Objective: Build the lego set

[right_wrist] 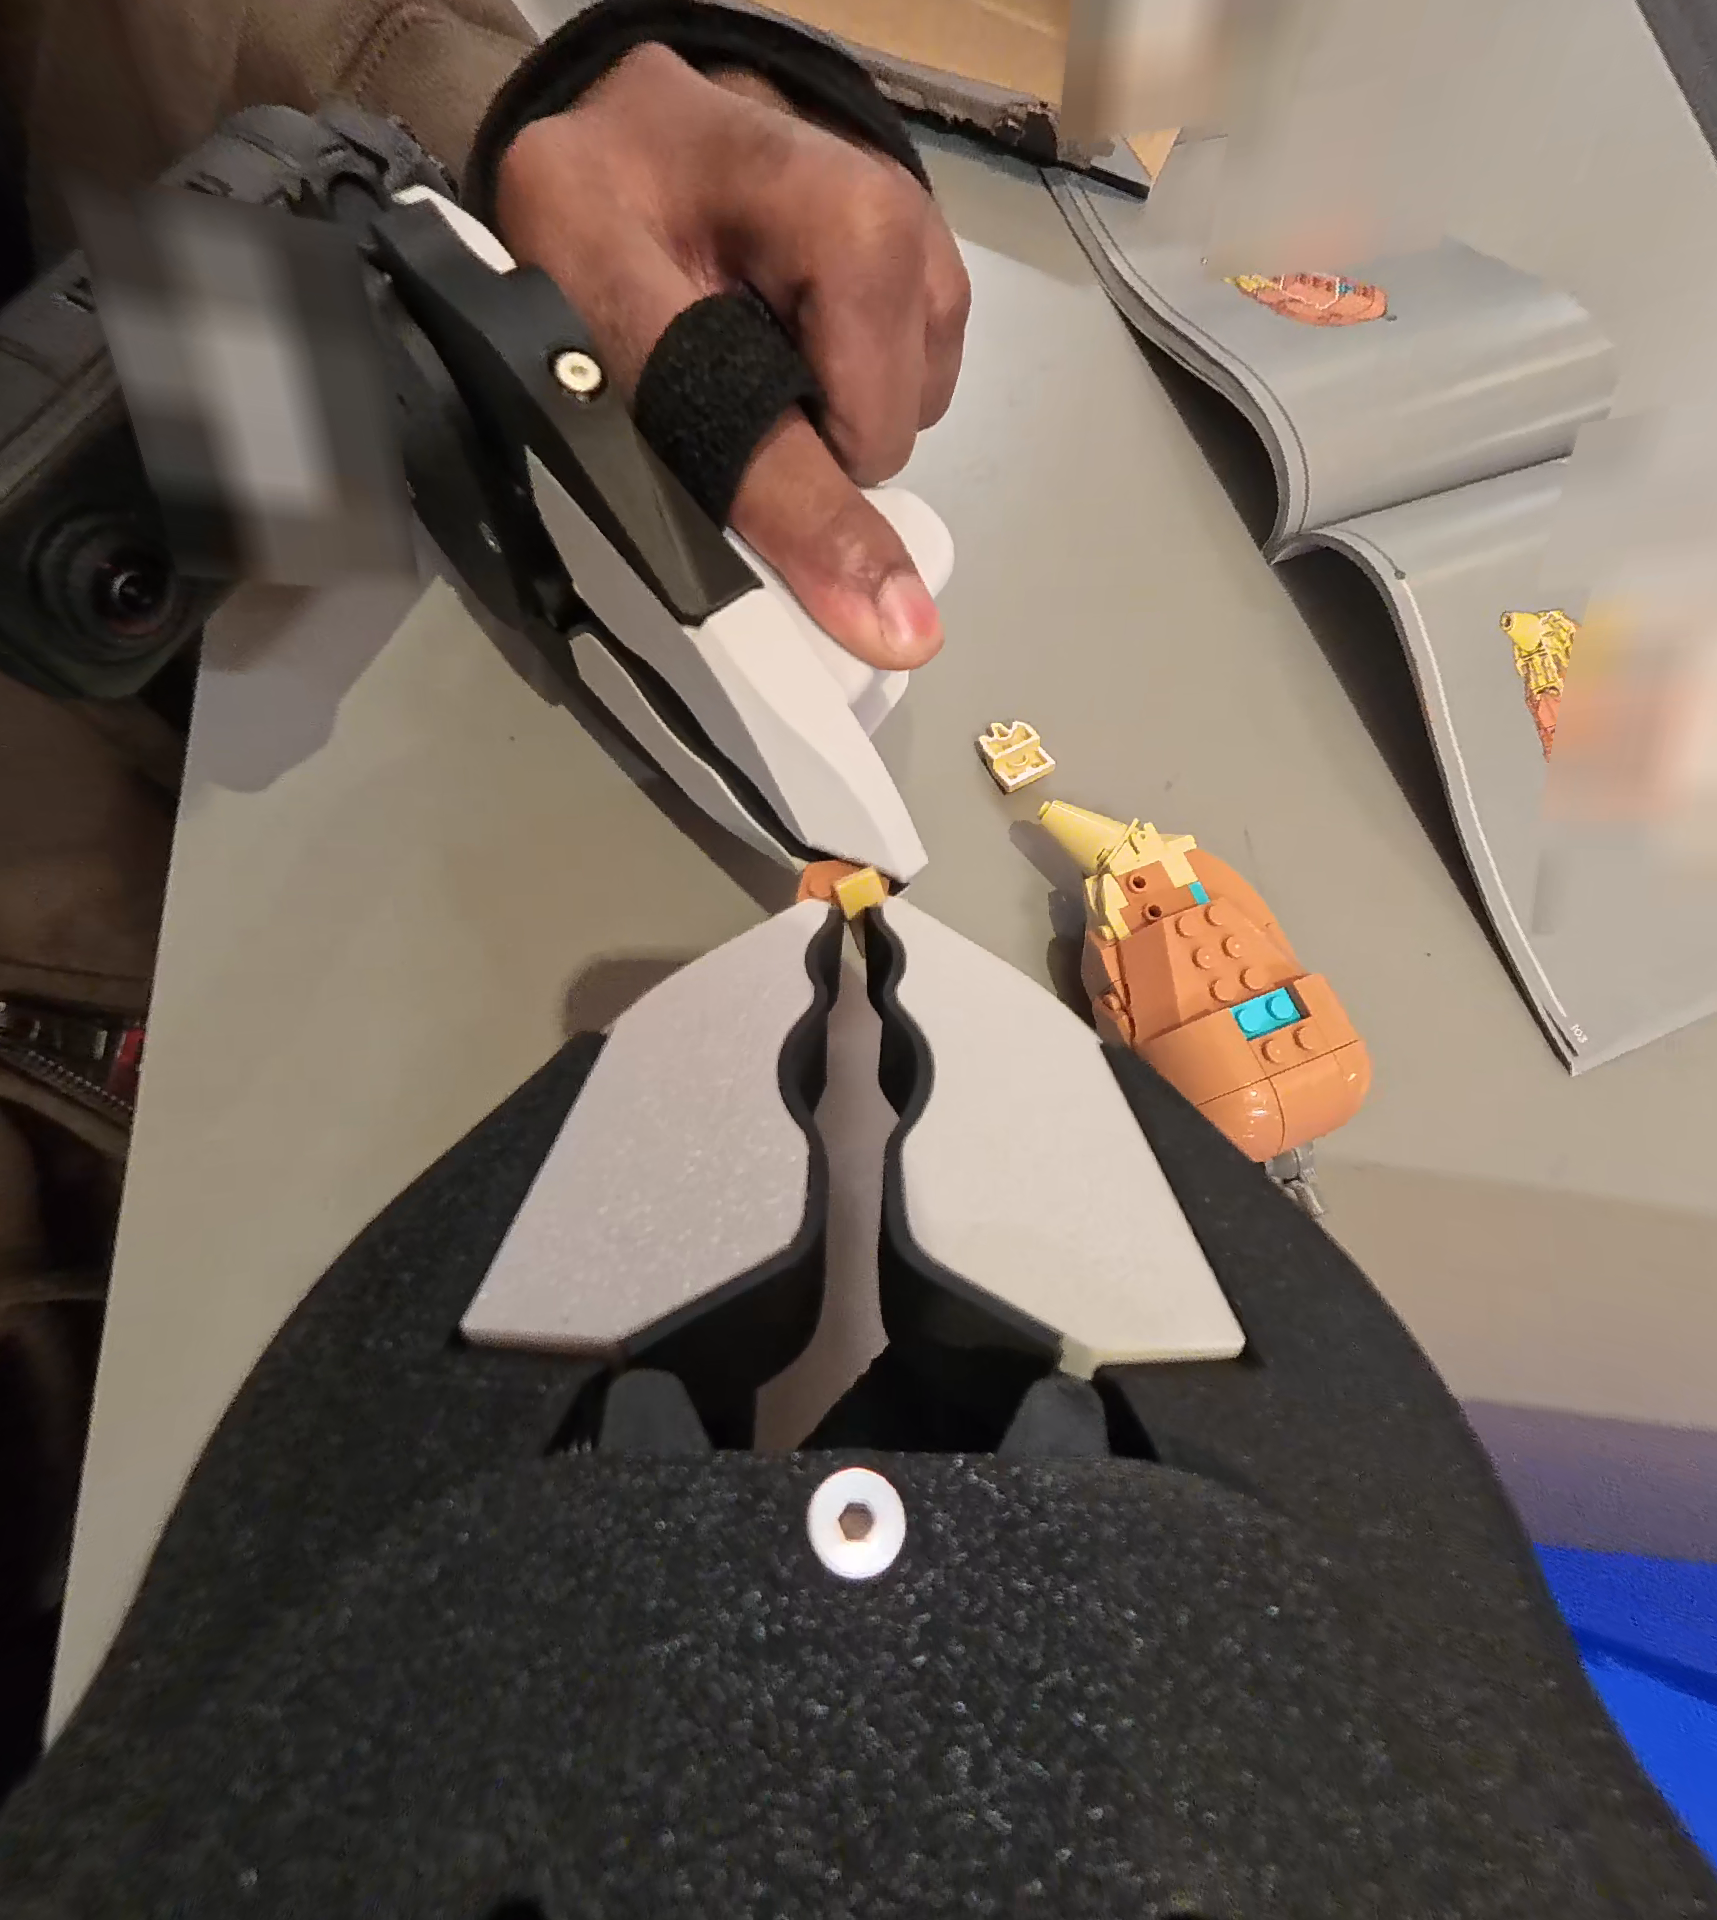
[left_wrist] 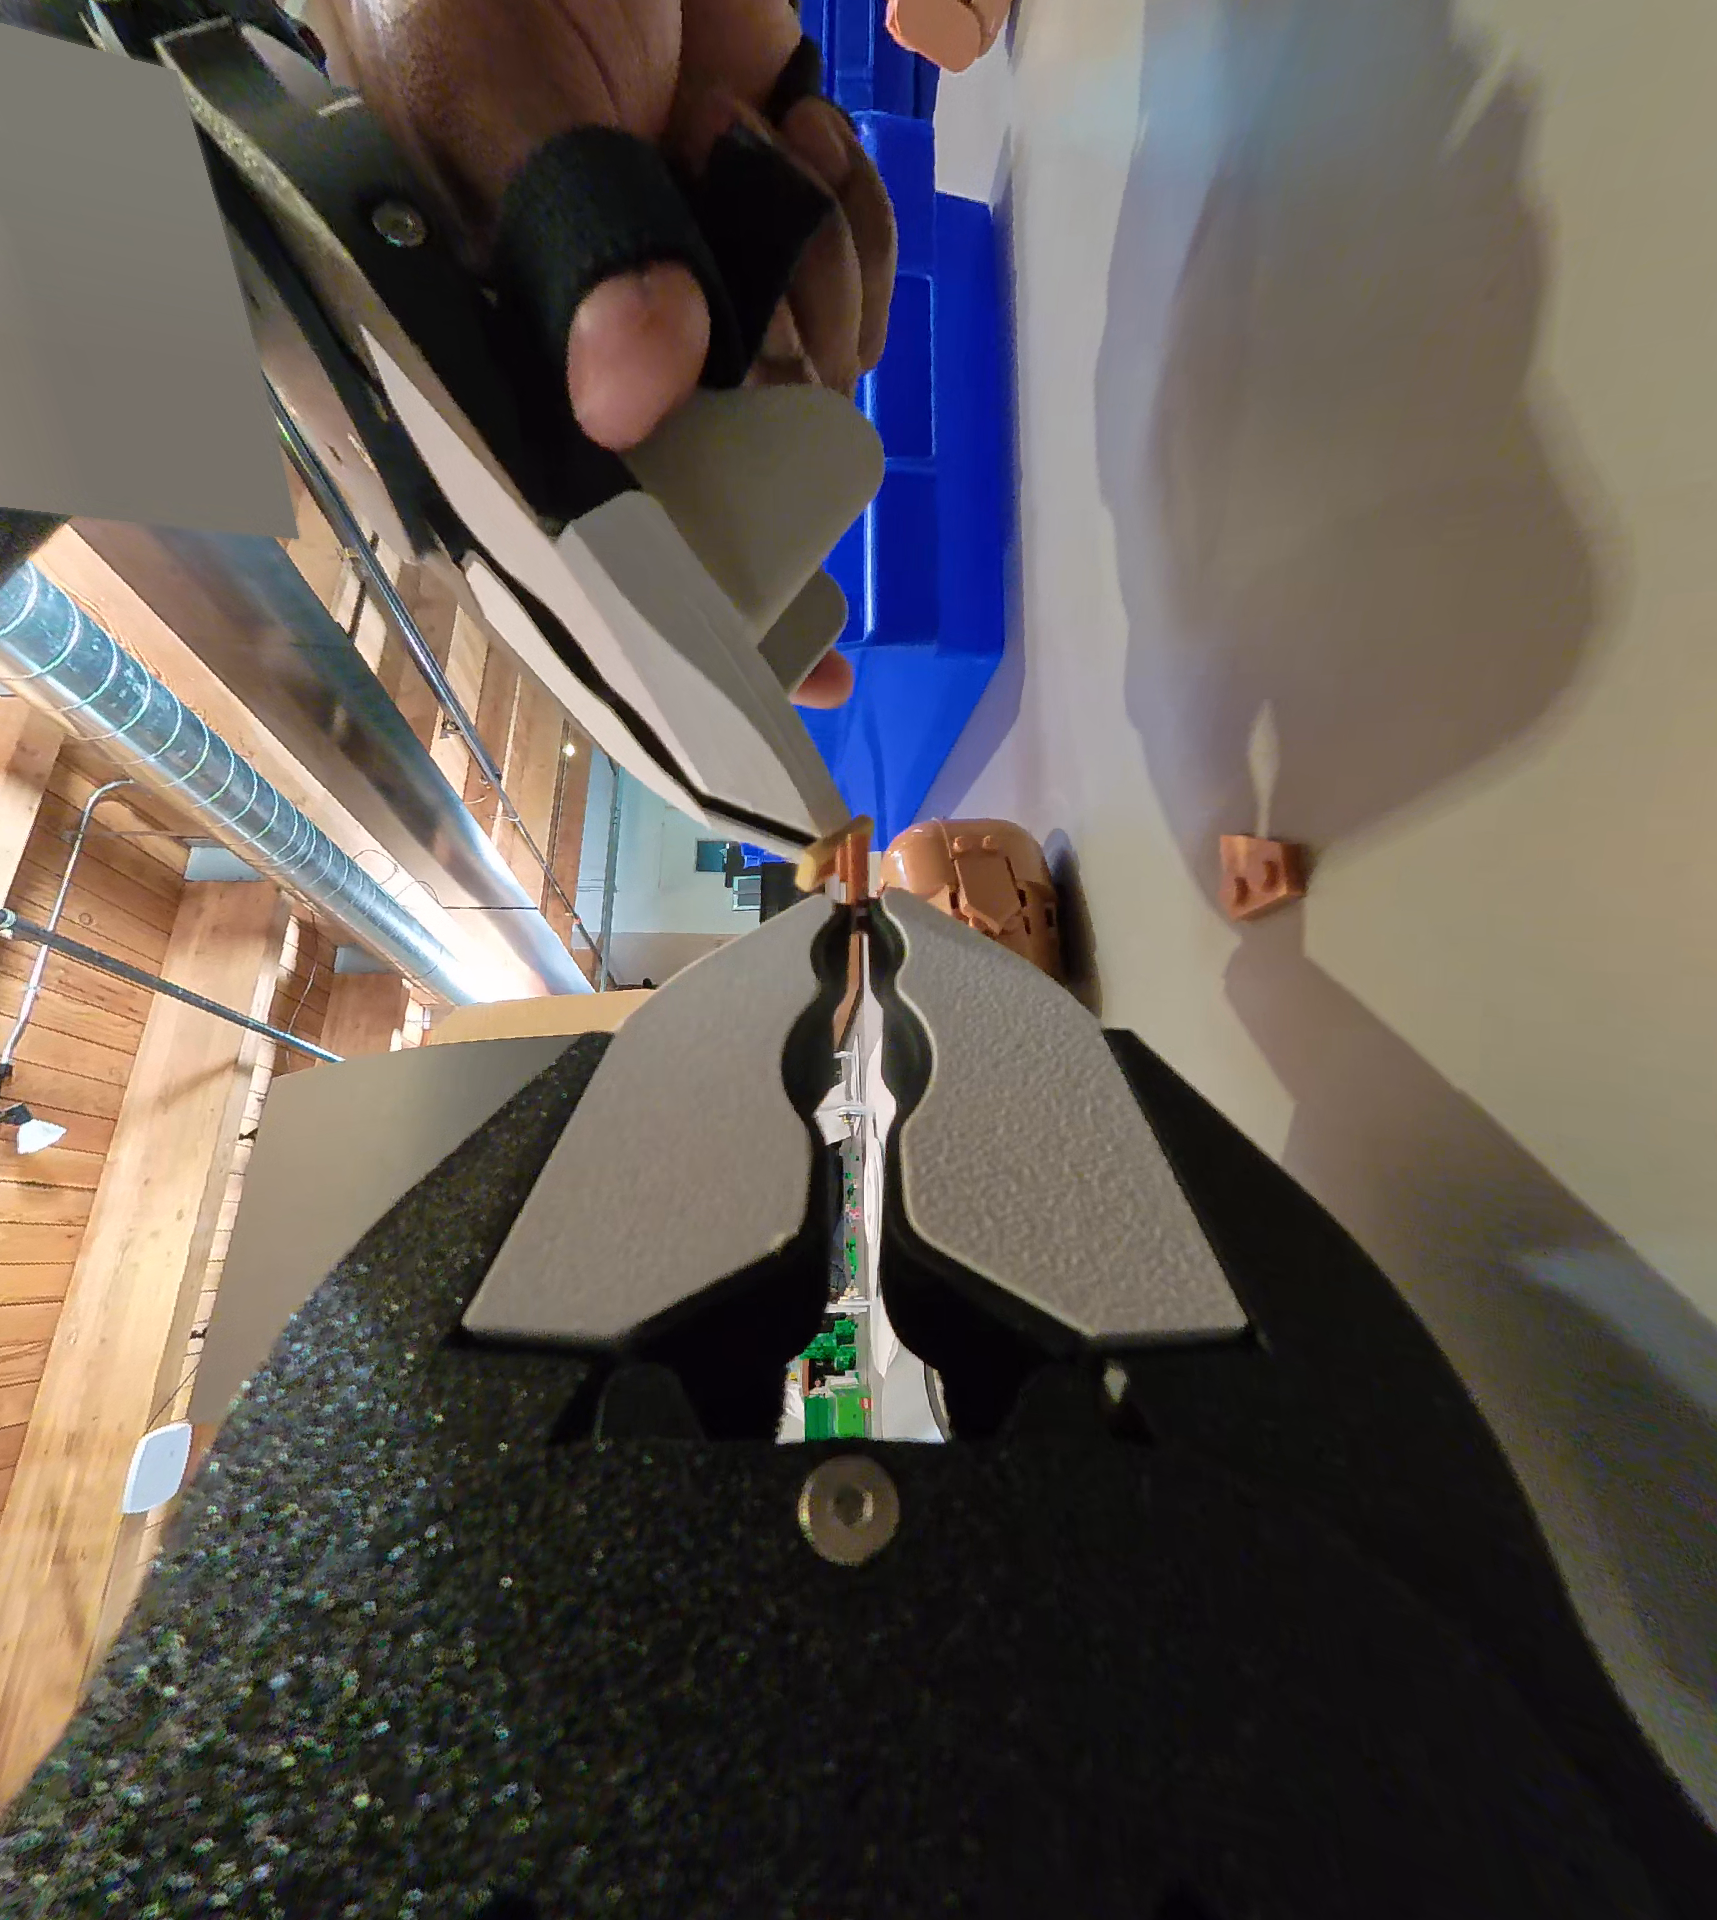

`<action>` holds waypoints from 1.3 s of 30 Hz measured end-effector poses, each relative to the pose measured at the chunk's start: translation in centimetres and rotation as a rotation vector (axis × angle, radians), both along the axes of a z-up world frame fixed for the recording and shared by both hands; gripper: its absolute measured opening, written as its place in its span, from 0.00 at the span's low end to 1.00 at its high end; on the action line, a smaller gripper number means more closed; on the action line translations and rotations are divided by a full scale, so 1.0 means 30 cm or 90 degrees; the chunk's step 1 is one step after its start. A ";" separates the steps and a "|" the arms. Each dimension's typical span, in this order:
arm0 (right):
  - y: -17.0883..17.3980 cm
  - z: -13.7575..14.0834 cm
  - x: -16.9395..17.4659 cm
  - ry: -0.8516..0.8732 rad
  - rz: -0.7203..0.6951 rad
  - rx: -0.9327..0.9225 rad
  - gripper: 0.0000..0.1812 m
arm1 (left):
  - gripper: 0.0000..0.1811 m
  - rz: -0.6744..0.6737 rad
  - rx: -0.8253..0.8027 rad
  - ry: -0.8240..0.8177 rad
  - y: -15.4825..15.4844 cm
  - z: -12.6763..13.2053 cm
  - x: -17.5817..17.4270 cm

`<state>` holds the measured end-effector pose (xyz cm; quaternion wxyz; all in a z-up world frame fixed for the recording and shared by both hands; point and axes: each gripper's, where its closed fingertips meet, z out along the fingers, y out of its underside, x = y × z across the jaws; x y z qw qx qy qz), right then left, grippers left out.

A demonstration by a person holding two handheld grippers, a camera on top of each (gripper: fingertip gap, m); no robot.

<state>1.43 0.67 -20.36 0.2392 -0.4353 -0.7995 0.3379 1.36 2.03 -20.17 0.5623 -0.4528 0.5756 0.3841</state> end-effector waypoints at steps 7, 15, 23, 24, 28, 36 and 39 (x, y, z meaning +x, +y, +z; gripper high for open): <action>-0.004 0.000 0.005 0.014 0.023 0.049 0.02 | 0.01 -0.002 0.002 0.000 0.000 0.002 0.003; -0.003 0.003 0.001 0.013 0.031 0.030 0.02 | 0.01 -0.007 0.002 -0.005 -0.001 0.003 0.007; -0.007 0.005 0.009 -0.020 0.025 -0.026 0.02 | 0.01 -0.009 0.006 -0.001 -0.001 0.005 0.009; -0.007 0.006 0.009 -0.023 0.025 -0.030 0.02 | 0.01 -0.009 0.007 -0.002 -0.001 0.005 0.009; -0.002 0.006 0.007 -0.030 0.019 -0.038 0.02 | 0.02 -0.009 0.010 -0.002 -0.002 0.009 0.009; -0.004 0.002 0.009 -0.040 0.029 -0.038 0.02 | 0.02 -0.009 0.010 0.000 -0.002 0.006 0.008; -0.005 0.003 0.008 -0.040 0.035 -0.035 0.02 | 0.02 -0.008 0.010 0.001 0.000 0.005 0.007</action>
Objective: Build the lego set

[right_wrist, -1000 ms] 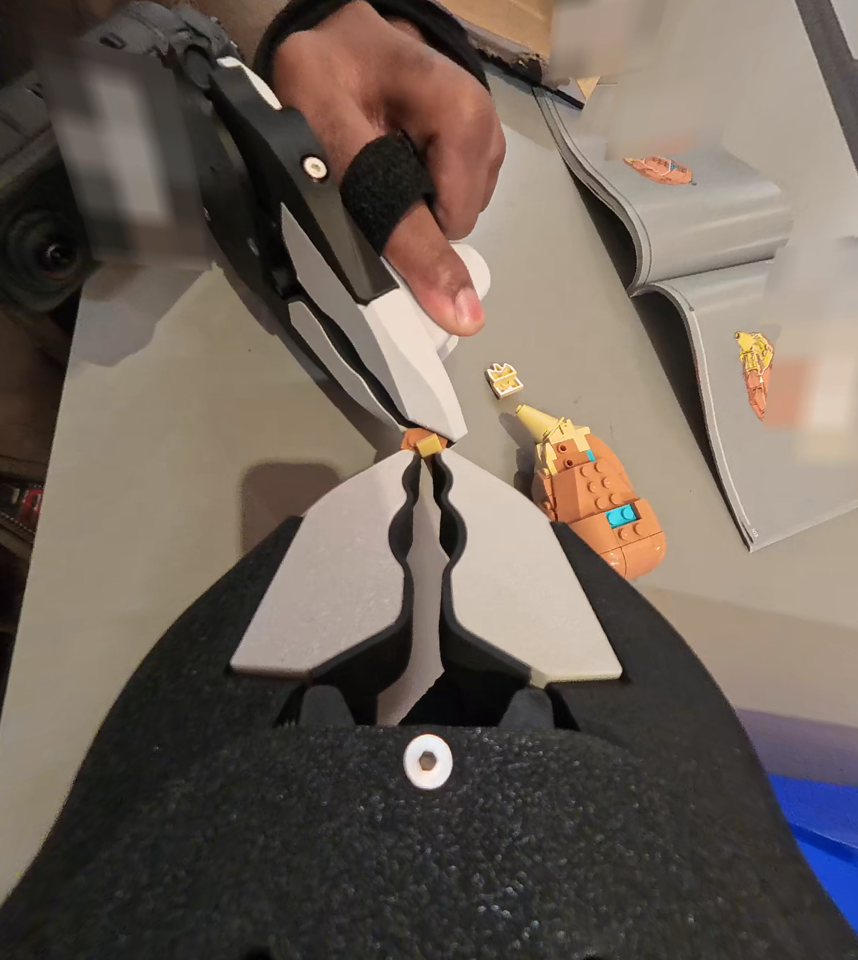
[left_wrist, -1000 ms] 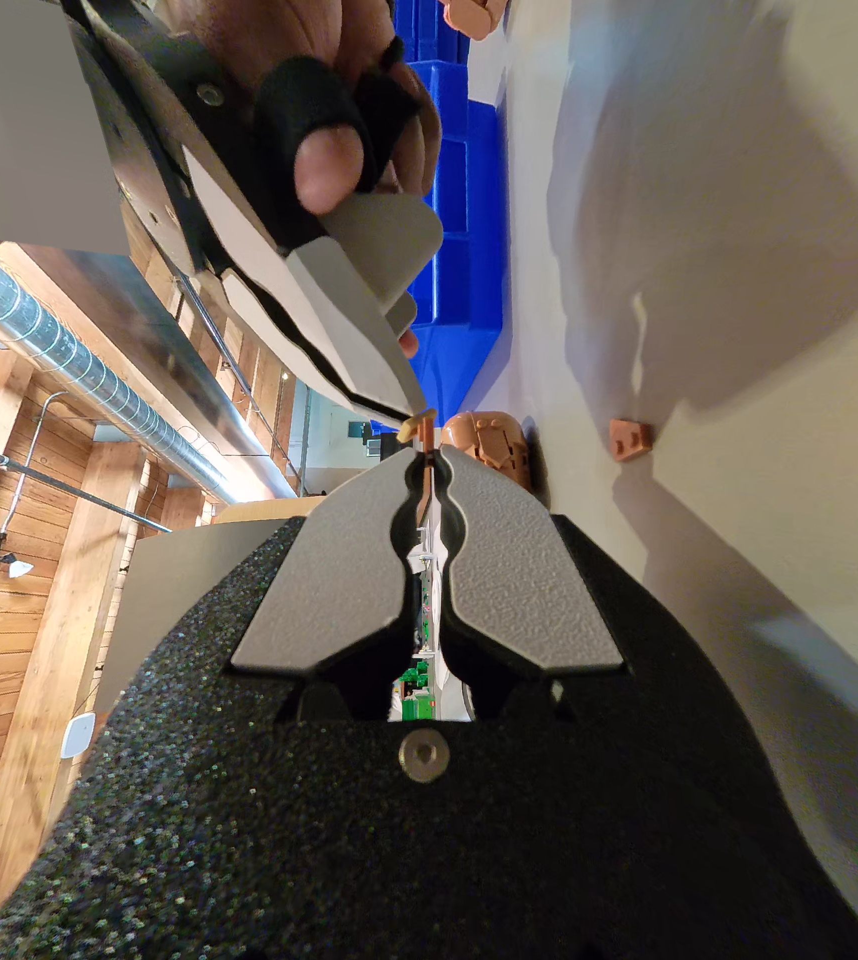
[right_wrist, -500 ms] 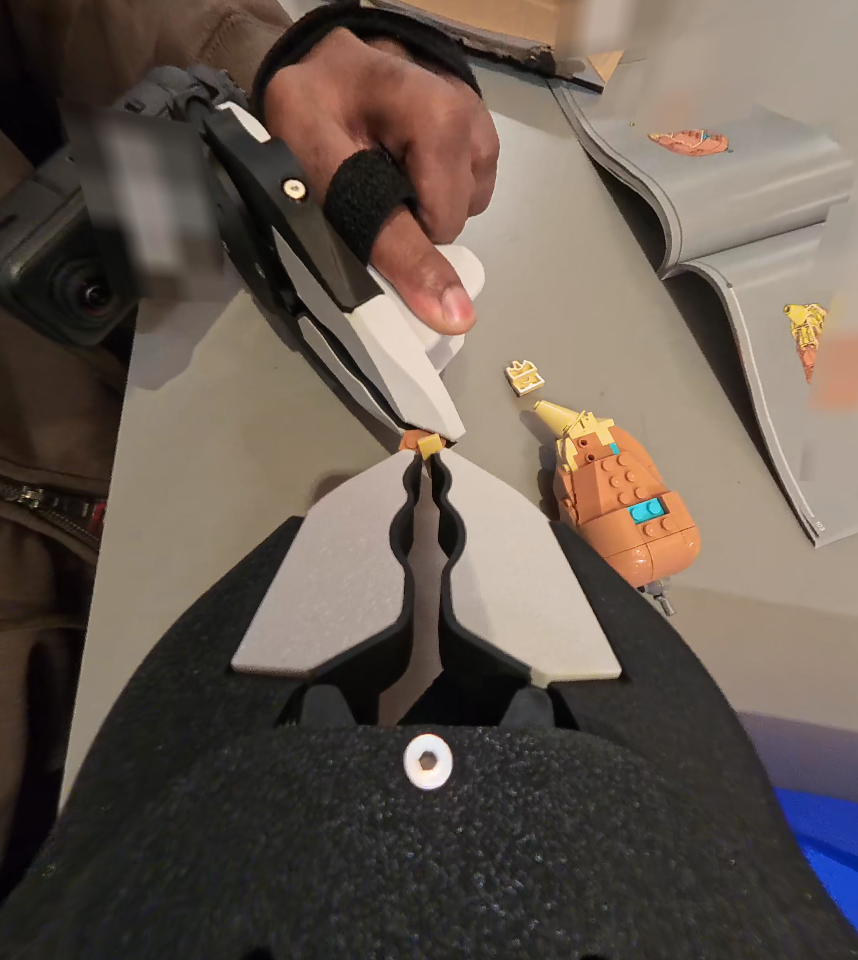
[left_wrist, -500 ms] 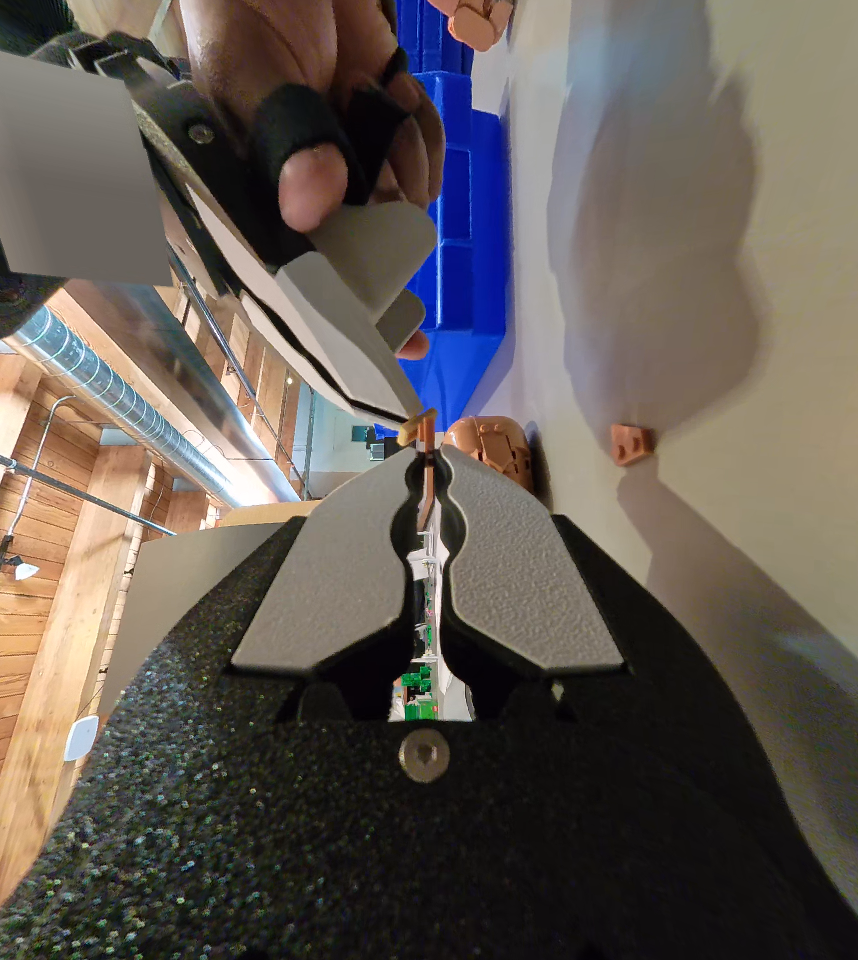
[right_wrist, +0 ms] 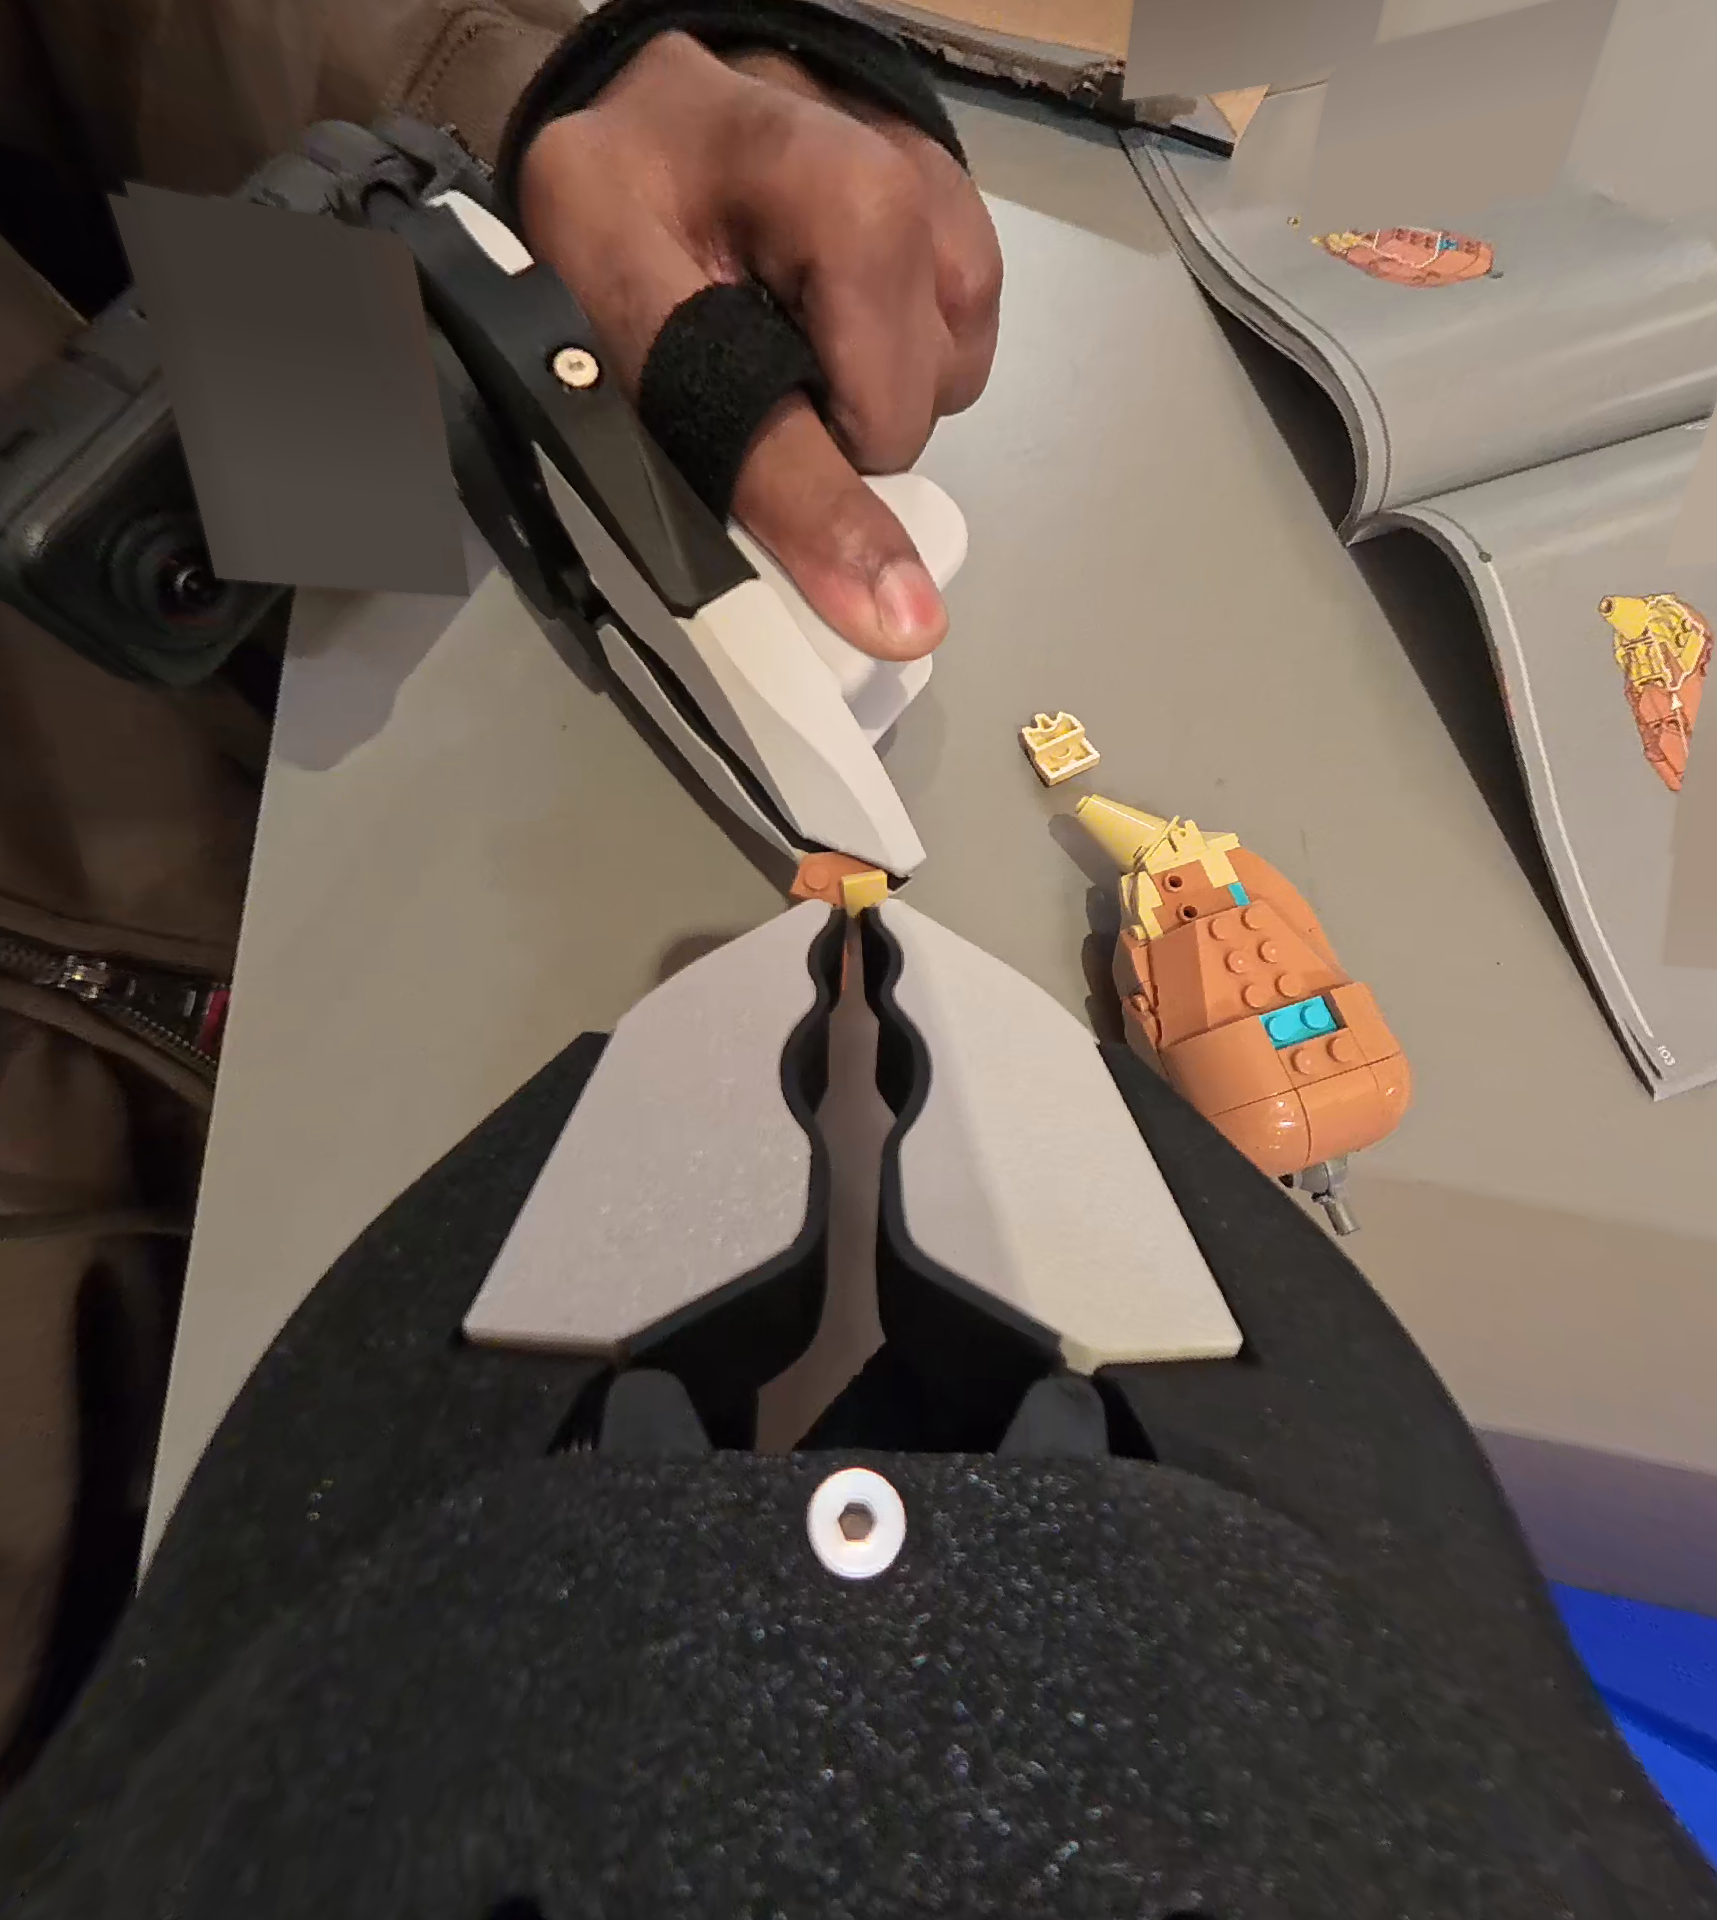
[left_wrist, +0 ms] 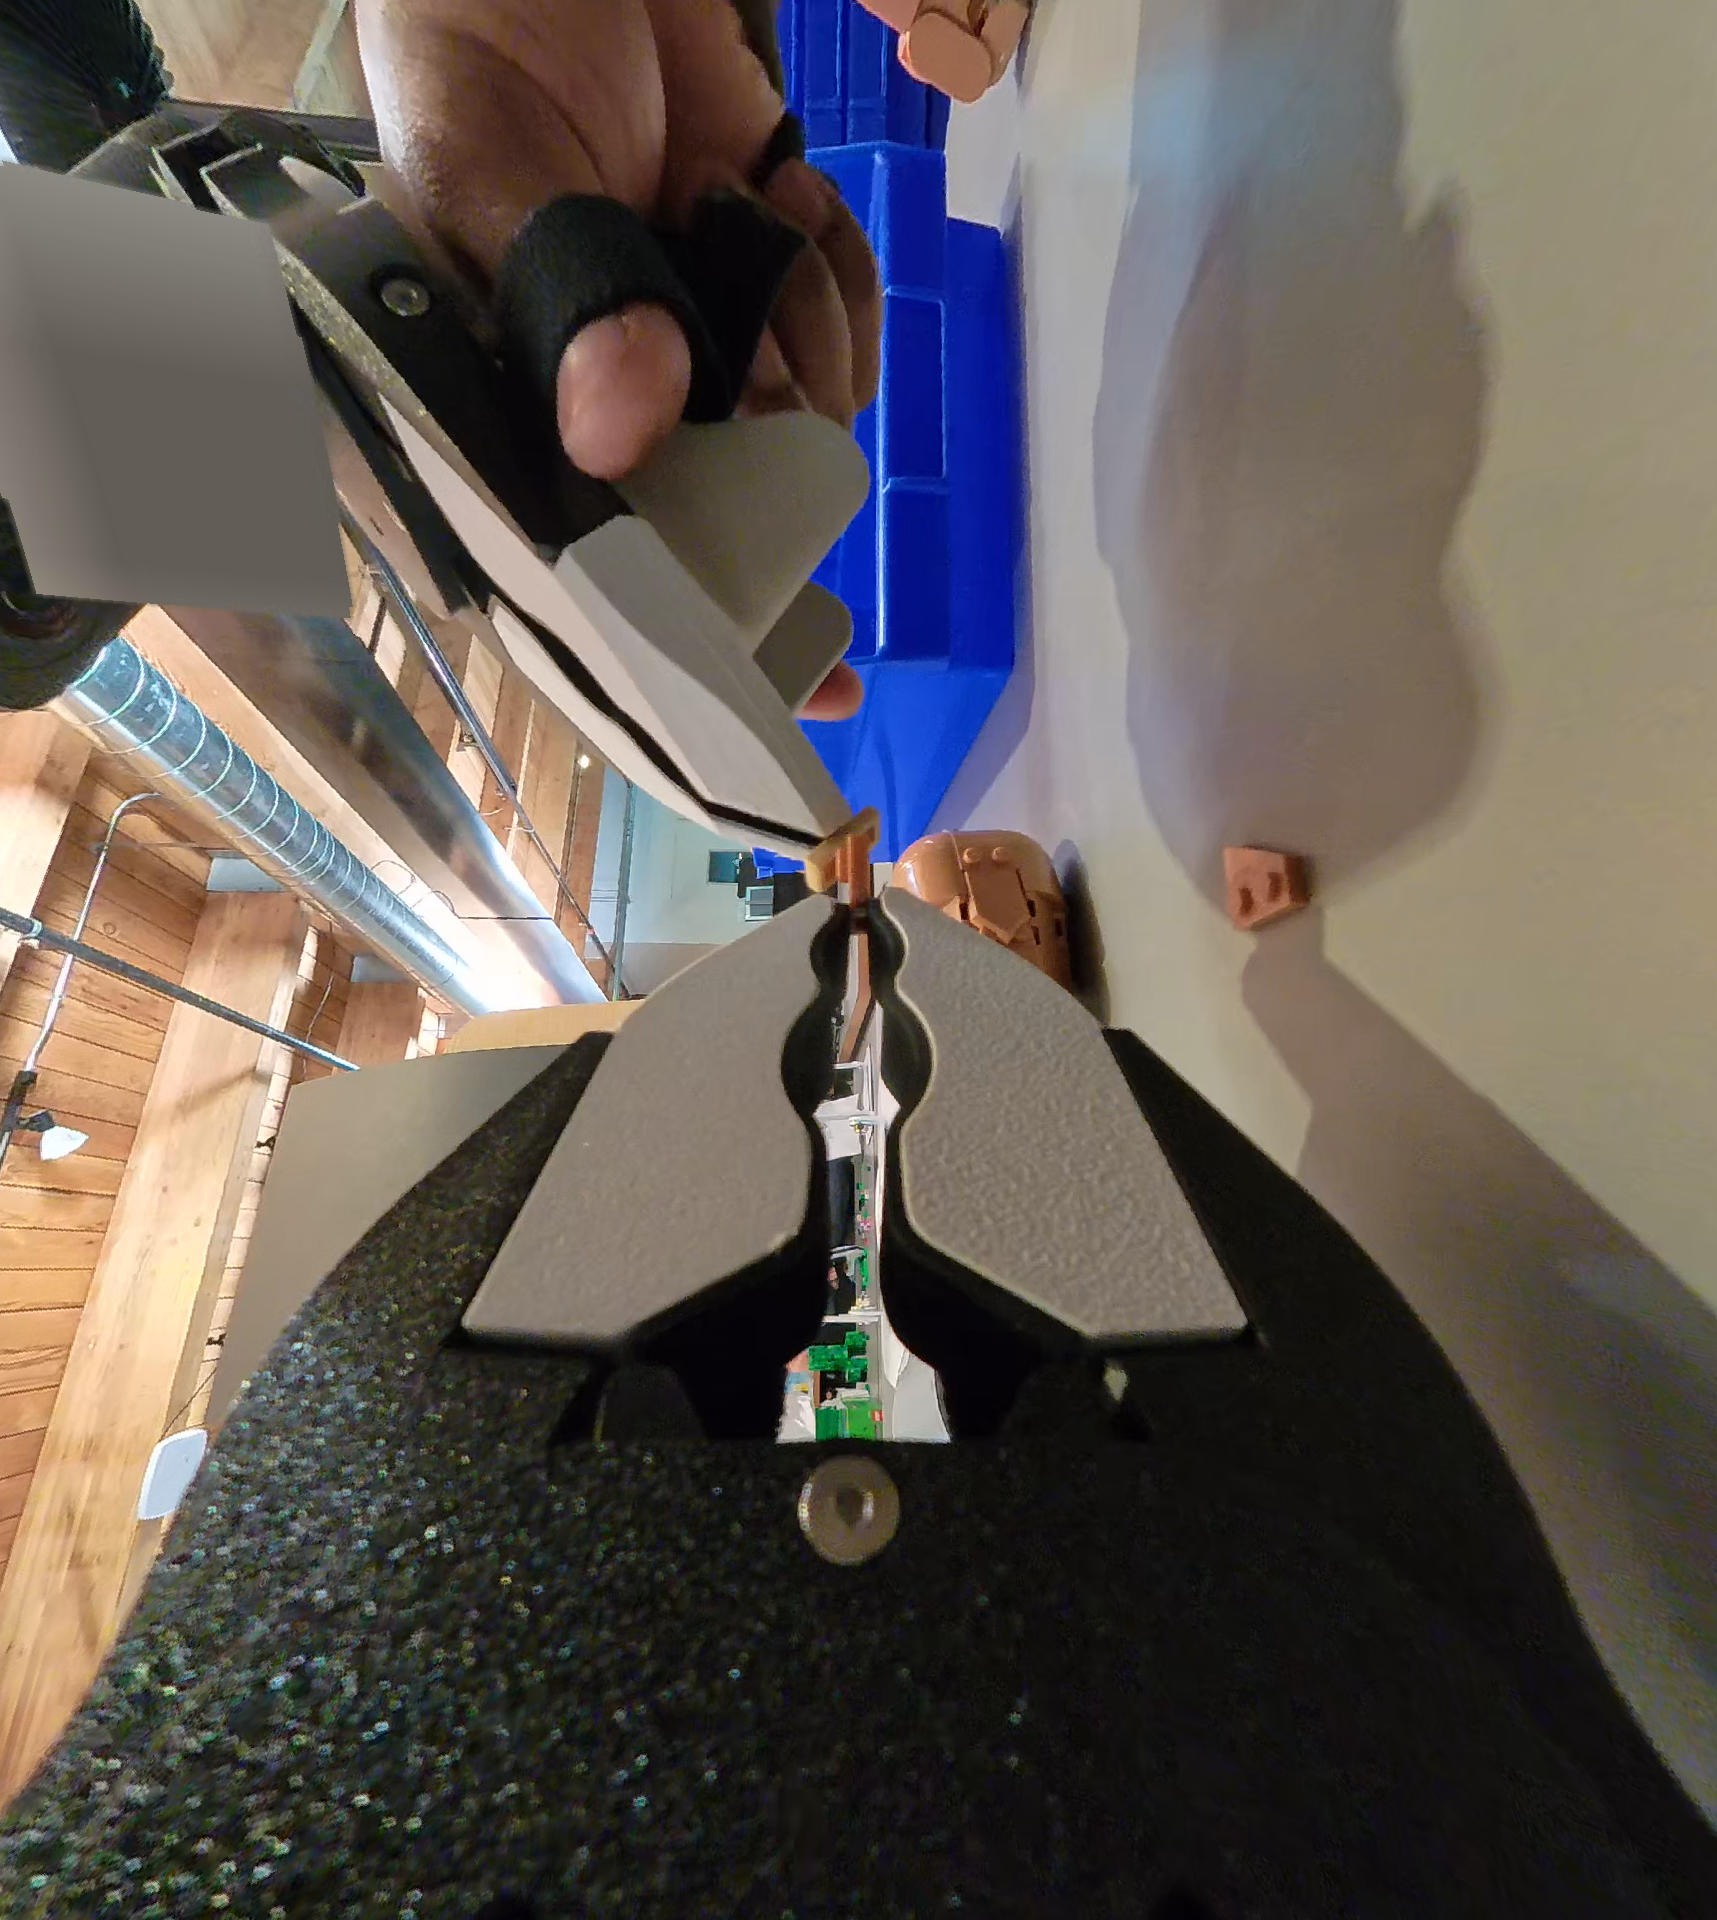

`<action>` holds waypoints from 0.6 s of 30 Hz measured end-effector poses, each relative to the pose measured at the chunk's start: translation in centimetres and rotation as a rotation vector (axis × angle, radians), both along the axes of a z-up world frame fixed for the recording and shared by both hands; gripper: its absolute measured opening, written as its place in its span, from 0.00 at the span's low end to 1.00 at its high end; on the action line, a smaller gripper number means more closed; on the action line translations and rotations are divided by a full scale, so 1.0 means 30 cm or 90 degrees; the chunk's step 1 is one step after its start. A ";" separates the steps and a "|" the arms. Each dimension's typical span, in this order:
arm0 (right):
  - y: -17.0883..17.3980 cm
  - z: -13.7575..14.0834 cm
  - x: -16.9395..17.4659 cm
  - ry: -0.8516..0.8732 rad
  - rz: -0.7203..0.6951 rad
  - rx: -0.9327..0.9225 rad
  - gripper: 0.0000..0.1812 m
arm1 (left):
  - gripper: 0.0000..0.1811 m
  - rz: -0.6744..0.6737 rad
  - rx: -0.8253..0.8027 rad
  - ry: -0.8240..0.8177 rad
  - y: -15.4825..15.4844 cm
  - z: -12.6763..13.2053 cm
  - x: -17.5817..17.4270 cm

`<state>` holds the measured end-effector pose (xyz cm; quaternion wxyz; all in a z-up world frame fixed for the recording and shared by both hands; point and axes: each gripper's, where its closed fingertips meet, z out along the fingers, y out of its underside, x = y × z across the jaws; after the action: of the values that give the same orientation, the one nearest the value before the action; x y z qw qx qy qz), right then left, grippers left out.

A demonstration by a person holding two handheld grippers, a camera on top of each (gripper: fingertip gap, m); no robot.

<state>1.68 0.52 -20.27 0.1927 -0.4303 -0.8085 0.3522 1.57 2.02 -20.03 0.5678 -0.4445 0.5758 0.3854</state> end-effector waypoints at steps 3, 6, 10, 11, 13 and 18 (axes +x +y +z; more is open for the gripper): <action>-0.001 0.000 -0.001 0.004 0.006 0.015 0.01 | 0.02 0.001 0.000 0.001 0.000 -0.002 -0.001; -0.001 0.000 -0.005 0.005 0.007 0.025 0.01 | 0.01 0.002 -0.001 0.003 0.001 -0.004 -0.002; -0.003 -0.005 -0.004 -0.003 0.010 0.048 0.01 | 0.01 0.001 -0.003 0.008 0.000 -0.010 -0.001; -0.003 -0.010 -0.001 -0.008 0.013 0.057 0.01 | 0.02 0.000 -0.006 0.011 0.000 -0.014 0.000; -0.004 -0.019 0.003 -0.020 0.018 0.074 0.01 | 0.01 -0.003 -0.010 0.019 -0.001 -0.022 0.004; -0.001 -0.036 0.009 -0.046 0.024 0.088 0.01 | 0.02 -0.002 -0.015 0.031 -0.001 -0.034 0.005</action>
<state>1.94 0.48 -21.34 0.1860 -0.4130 -0.8454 0.2830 1.74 2.00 -21.05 0.5489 -0.4408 0.5947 0.3882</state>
